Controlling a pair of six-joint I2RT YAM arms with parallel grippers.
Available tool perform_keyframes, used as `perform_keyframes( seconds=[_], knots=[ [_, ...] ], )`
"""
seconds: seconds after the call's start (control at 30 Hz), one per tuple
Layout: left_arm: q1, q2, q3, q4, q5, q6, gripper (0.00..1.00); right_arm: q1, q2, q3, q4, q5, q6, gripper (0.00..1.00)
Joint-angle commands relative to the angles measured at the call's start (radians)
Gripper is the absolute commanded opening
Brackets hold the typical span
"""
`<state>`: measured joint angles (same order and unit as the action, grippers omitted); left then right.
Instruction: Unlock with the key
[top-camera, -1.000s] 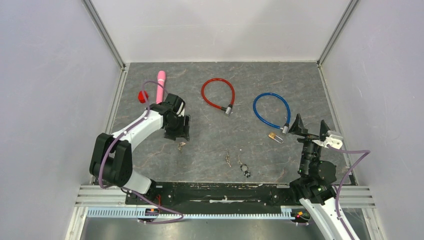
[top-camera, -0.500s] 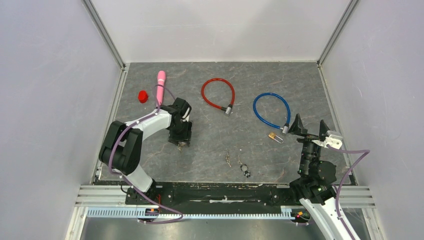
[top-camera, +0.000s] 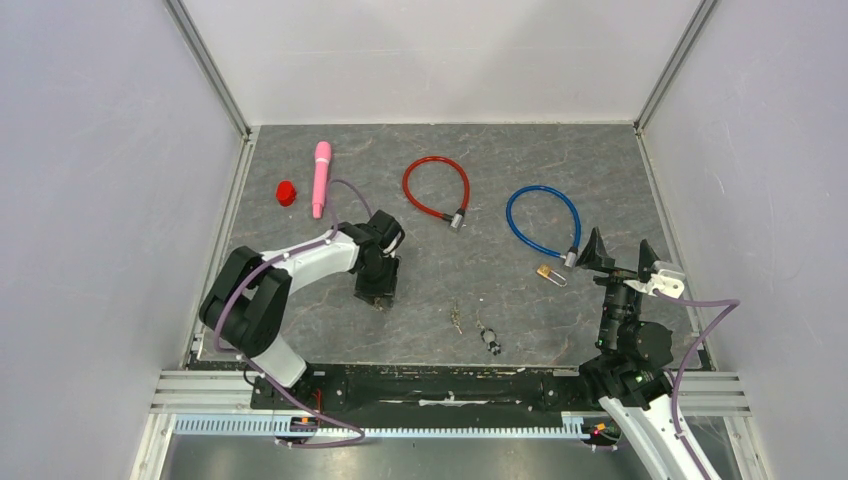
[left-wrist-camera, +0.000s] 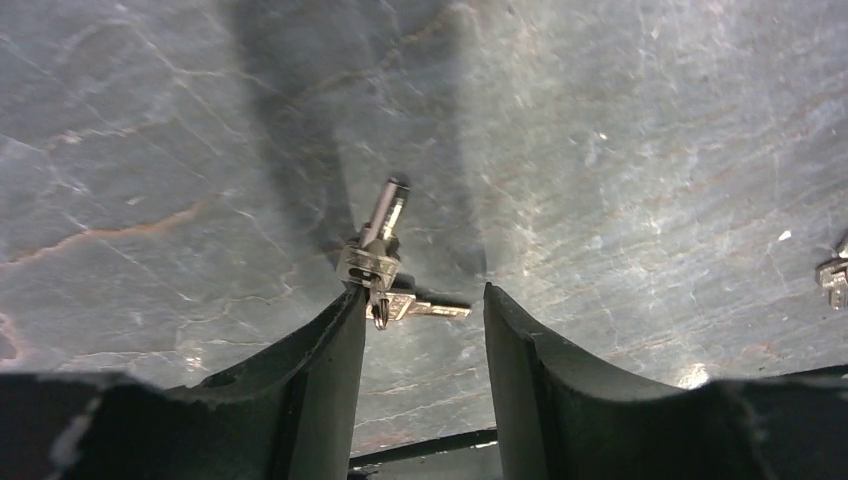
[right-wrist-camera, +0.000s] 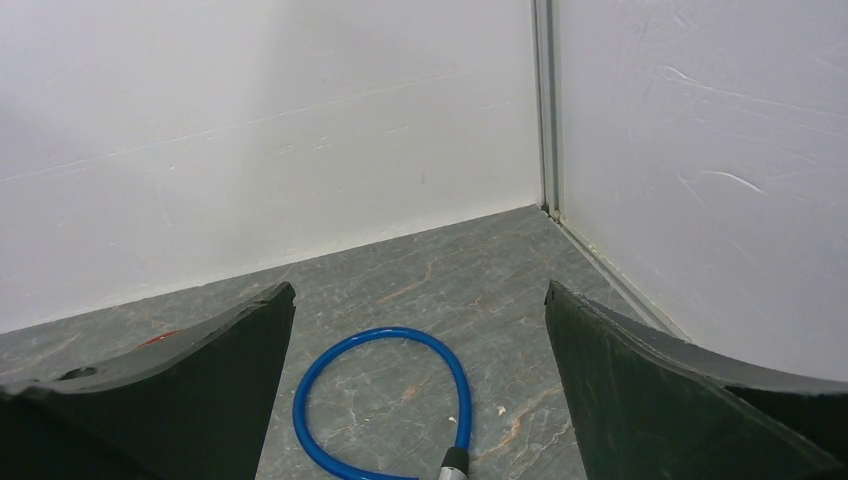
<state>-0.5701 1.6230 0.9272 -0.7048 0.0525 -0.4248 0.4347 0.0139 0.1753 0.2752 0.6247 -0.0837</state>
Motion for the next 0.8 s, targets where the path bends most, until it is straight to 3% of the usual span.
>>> perform_keyframes(
  seconds=[0.0, 0.27, 0.53, 0.77],
  knots=[
    [-0.04, -0.07, -0.007, 0.006, -0.037, -0.089, 0.52, 0.005, 0.0, 0.005, 0.021, -0.005, -0.016, 0.98],
    [-0.05, -0.062, 0.049, -0.034, -0.173, -0.029, 0.54, 0.007, 0.0, 0.007, 0.018, -0.008, -0.014, 0.98],
    [-0.051, 0.02, 0.064, -0.033, -0.159, -0.008, 0.38, 0.006, 0.009, 0.01, 0.015, -0.008, -0.014, 0.98],
    [-0.062, 0.052, 0.044, -0.033, -0.155, -0.012, 0.4, 0.007, 0.016, 0.01, 0.016, -0.008, -0.013, 0.98]
  ],
)
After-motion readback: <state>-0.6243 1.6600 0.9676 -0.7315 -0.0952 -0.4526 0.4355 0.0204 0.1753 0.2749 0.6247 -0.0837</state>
